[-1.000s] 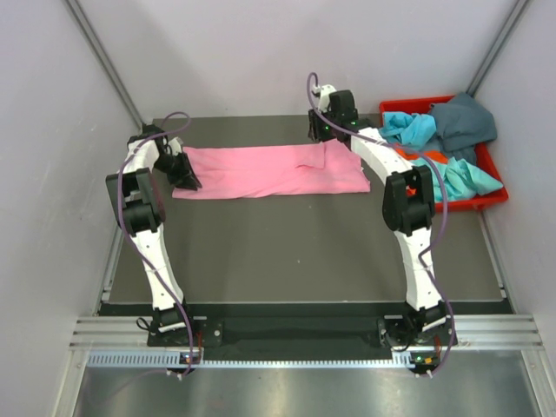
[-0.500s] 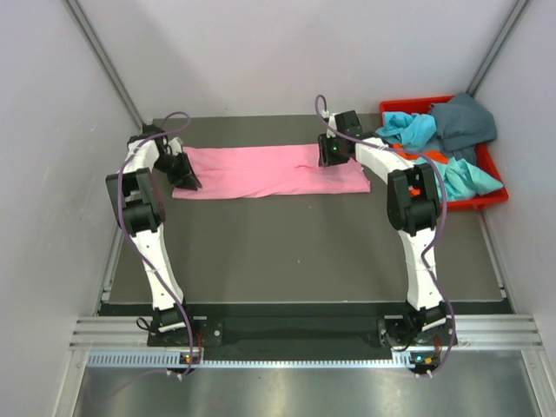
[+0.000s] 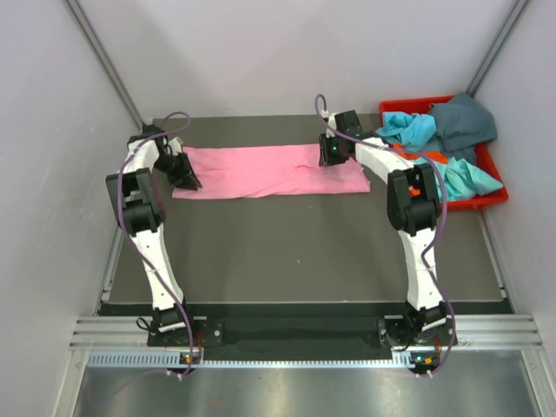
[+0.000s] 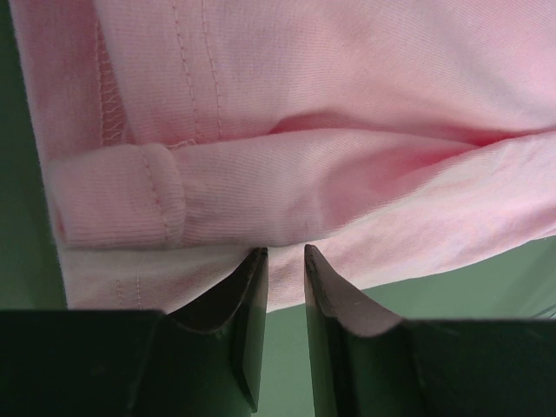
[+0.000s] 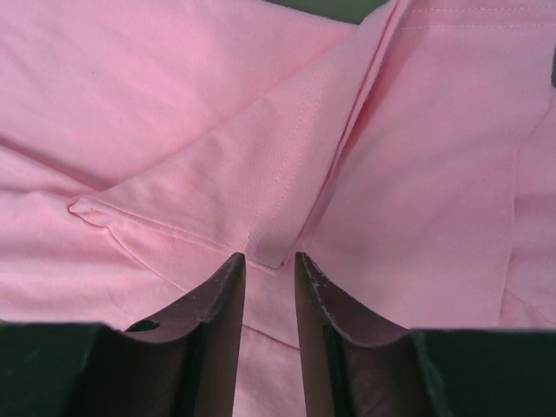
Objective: Fold and stack the t-shirts
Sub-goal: Fold the tshirt
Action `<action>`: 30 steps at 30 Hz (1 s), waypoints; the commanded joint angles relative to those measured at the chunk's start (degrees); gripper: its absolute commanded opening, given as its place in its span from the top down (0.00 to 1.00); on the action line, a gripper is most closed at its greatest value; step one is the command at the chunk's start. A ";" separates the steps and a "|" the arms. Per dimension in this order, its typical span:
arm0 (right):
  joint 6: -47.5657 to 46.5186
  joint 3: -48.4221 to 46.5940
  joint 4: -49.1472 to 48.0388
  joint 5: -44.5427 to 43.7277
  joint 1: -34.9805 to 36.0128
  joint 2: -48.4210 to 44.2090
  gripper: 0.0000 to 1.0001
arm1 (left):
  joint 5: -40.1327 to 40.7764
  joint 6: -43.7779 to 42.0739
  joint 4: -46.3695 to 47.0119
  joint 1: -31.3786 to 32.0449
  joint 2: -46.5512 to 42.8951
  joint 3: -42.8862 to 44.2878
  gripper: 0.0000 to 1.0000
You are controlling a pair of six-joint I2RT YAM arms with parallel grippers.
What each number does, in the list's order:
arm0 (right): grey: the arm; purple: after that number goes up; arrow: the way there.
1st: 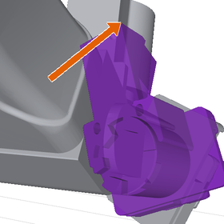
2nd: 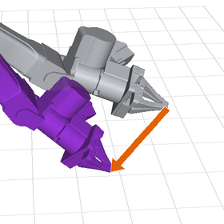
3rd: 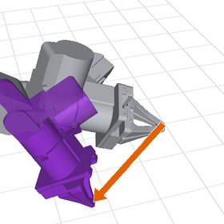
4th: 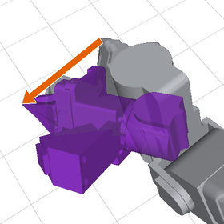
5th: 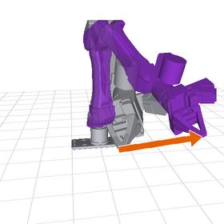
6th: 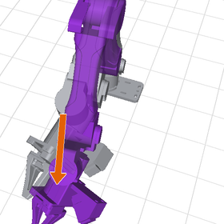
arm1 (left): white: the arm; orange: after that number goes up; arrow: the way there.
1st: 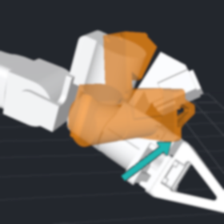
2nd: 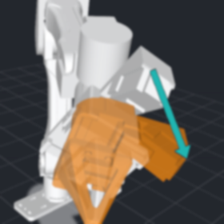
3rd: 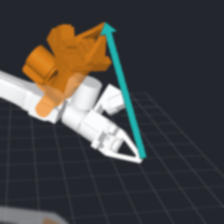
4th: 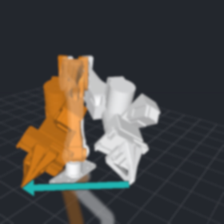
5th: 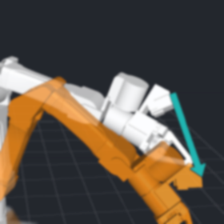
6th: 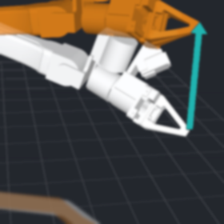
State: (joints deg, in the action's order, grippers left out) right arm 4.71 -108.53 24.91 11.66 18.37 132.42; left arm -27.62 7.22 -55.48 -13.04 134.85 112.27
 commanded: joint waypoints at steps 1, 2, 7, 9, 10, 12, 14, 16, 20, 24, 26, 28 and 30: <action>0.30 -2.91 -1.53 1.87 0.35 0.12 0.72 | 0.72 -0.54 0.64 0.29 -0.81 -0.47 0.71; 0.21 -2.91 -1.61 2.48 0.44 0.21 0.73 | 0.81 -0.63 0.64 0.38 -0.73 -0.47 0.71; 0.39 -3.62 -2.05 2.40 0.79 0.82 0.75 | 0.81 -0.54 0.73 0.29 -0.64 -0.38 0.71; 0.47 -3.62 -2.05 2.23 0.88 0.82 0.75 | 0.81 -0.54 0.64 0.38 -0.64 -0.30 0.71; 0.48 -3.53 -2.05 2.14 0.88 0.82 0.74 | 0.72 -0.54 0.64 0.47 -0.64 -0.47 0.71; 0.47 -3.53 -1.88 1.52 0.88 0.91 0.72 | 0.72 -0.54 0.55 0.38 -0.64 -0.47 0.71; 0.21 -3.44 -1.88 0.91 0.97 1.00 0.69 | 0.81 -0.63 0.64 0.29 -0.81 -0.47 0.71; 0.39 -3.18 -1.70 0.21 0.88 0.91 0.65 | 0.81 -0.63 0.55 0.38 -0.90 -0.47 0.71; 0.39 -3.00 -1.53 0.38 0.97 1.17 0.62 | 0.81 -0.54 0.55 0.38 -0.99 -0.65 0.71; 0.91 -3.09 -1.79 1.08 0.96 1.96 0.63 | 0.90 -0.63 0.55 0.38 -1.08 -0.56 0.71; 1.18 -3.27 -2.14 1.26 0.96 2.14 0.65 | 1.07 -0.63 0.38 0.29 -1.16 -0.56 0.71; 1.26 -3.62 -2.14 1.52 0.97 2.75 0.67 | 1.34 -0.81 0.38 0.38 -1.25 -0.73 0.71; 1.70 -3.79 -2.41 1.87 0.97 3.11 0.67 | 1.42 -0.72 0.29 0.38 -1.34 -0.91 0.71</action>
State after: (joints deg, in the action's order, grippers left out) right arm 5.21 -109.62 24.08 12.88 18.90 134.72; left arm -27.57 7.20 -55.48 -13.04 134.85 112.27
